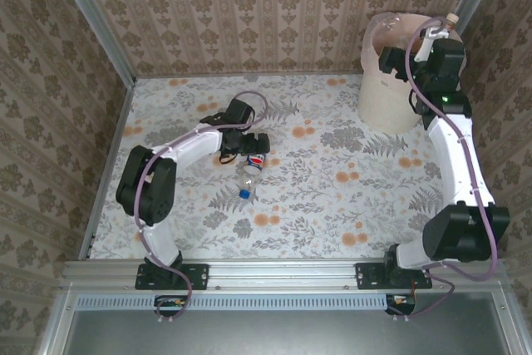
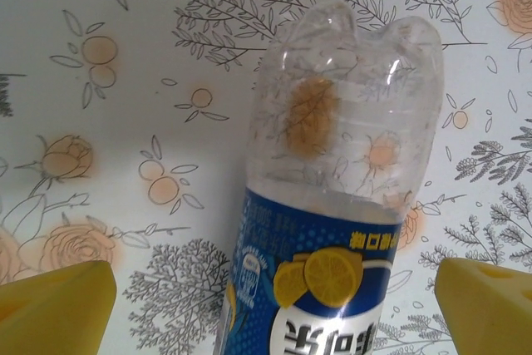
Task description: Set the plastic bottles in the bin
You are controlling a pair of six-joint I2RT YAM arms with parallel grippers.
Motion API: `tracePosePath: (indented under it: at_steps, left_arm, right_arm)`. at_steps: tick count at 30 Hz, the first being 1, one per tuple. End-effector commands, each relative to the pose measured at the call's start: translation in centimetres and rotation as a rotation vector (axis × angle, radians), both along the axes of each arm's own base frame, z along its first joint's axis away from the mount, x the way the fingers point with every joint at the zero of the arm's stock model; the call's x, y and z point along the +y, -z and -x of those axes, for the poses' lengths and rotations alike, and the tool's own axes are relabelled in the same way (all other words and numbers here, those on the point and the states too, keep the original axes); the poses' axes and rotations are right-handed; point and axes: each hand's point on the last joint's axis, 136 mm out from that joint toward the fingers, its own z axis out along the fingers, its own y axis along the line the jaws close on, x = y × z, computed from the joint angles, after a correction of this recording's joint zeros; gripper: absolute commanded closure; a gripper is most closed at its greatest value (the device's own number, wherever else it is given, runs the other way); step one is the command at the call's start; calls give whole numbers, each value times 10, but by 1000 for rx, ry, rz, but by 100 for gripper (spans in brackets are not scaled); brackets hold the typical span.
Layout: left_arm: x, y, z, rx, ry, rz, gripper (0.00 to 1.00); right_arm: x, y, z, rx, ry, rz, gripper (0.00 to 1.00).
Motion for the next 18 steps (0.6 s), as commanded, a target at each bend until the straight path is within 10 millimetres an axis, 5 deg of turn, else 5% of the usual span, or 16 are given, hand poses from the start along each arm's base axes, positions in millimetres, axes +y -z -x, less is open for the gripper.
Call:
tracePosePath:
  at_steps: [1, 9, 18]
  left_arm:
    - [-10, 0, -4, 12, 42, -14, 0]
    - [-21, 17, -22, 42, 51, -105, 2]
    - [-38, 29, -39, 44, 61, -127, 11]
  right_arm:
    - [26, -25, 19, -103, -94, -110, 0]
    - [53, 25, 46, -61, -122, -192, 0]
    - [57, 68, 70, -44, -116, -273, 0]
